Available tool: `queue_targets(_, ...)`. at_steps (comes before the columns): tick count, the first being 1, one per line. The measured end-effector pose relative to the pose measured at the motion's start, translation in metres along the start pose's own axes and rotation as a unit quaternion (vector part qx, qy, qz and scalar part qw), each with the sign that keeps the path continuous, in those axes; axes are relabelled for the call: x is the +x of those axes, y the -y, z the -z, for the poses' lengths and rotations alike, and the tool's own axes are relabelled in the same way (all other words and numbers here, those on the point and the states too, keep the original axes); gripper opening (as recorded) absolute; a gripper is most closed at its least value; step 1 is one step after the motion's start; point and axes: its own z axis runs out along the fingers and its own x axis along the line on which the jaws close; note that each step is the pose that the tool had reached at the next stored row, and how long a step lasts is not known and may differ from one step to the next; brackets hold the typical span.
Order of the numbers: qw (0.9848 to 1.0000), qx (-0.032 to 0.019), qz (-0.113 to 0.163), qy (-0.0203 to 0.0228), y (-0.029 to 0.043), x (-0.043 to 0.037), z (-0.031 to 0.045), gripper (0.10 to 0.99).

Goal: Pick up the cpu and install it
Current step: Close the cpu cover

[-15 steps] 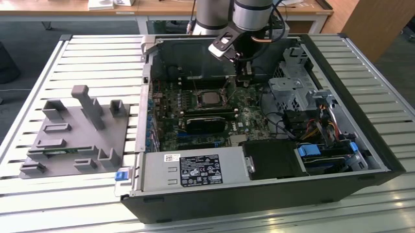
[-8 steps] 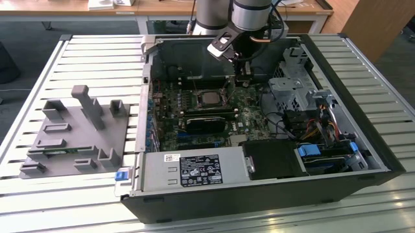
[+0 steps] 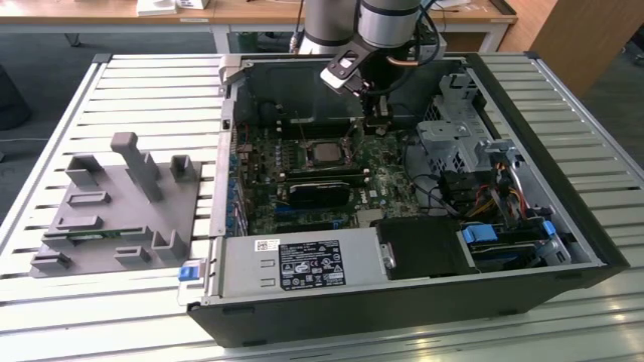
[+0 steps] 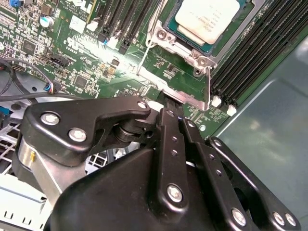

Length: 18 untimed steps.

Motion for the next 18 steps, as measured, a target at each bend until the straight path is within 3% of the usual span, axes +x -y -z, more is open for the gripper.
queue_targets(18, 1.0, 0.0, 0.0, 0.0, 0.0043, 0.0, 0.0005, 0.106)
